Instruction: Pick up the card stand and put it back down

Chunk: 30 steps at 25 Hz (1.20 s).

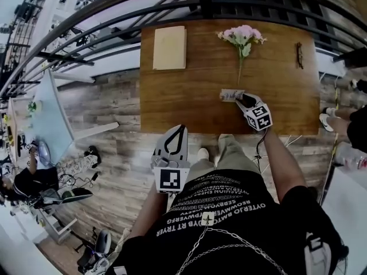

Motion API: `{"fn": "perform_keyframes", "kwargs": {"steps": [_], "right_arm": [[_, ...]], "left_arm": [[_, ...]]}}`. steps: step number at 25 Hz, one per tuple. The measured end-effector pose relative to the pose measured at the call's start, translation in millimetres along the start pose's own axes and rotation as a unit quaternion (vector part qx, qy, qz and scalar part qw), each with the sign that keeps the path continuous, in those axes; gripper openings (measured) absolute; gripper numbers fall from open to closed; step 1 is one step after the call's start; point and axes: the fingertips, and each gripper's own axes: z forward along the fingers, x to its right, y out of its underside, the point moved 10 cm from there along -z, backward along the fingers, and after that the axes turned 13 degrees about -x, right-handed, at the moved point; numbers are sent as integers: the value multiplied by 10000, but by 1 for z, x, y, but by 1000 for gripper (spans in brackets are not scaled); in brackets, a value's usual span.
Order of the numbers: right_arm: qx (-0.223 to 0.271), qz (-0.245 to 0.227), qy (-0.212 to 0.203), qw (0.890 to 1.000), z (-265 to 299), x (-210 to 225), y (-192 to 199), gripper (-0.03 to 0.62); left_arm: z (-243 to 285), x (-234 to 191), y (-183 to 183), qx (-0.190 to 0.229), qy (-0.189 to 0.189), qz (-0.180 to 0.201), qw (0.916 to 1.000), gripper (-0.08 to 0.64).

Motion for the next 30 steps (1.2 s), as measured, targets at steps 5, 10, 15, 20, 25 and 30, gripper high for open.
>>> {"fn": "perform_keyframes", "kwargs": {"steps": [5,10,15,20,25,30], "right_arm": [[-33,352,158,9993,-8,-7,8,141],[5,657,285,9974,-16,-14,20,138],[148,783,388,9961,-28,-22,19,137],[278,844,511,9947,-48,-31,11,135],[341,823,669,9938,-71,-42,-4,135],[488,853,771,9922,-93,-58,-22,133]], "left_arm": [[-13,0,5,39,-25,74,10000,29],[-24,-4,15,-26,-62,146,9999,29],[-32,-7,20,48,-21,117,9999,29],[-39,-9,18,290,41,175,9994,29],[-43,-14,18,399,113,211,9989,29],[-53,-22,19,555,129,215,9981,29]]}}
